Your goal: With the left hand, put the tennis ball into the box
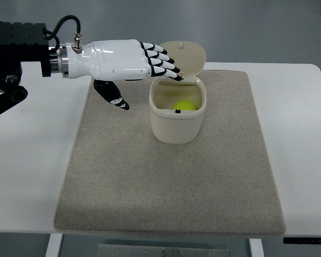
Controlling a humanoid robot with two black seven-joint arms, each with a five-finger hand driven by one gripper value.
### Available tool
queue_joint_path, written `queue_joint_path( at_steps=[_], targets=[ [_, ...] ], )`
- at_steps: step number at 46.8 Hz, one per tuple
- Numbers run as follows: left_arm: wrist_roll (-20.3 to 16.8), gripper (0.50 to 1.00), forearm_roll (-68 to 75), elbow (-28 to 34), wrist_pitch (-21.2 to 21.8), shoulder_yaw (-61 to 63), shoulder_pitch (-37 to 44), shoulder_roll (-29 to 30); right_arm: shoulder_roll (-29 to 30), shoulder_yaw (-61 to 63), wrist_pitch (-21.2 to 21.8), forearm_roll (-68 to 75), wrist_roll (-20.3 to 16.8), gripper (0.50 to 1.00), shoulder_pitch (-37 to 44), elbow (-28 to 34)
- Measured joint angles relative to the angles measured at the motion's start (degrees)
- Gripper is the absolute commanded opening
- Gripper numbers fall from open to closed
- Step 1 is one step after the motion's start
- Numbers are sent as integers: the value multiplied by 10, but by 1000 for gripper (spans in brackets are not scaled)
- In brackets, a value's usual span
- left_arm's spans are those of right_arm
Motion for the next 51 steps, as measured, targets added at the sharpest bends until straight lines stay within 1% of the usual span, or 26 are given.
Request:
queue_joint_path(
  at_steps=[7,21,29,39,42,47,51],
  targets=[
    [-1,1000,-152,20,1,0,17,40,0,0,0,0,0,903,0,0],
    [0,999,-366,134,7,-1,64,34,0,0,0,0,0,903,0,0],
    [1,999,-516,209,7,14,104,7,0,0,0,0,0,901,0,0],
    [2,999,-646,257,-1,30,131,4,0,0,0,0,0,903,0,0],
    [5,999,-683,267,-6,30,139,-8,0,0,0,0,0,903,-1,0],
    [17,999,-755,294,-25,29,144,-35,0,0,0,0,0,901,0,0],
    [41,999,-802,324,-51,25,141,-54,0,0,0,0,0,901,0,0]
  ],
)
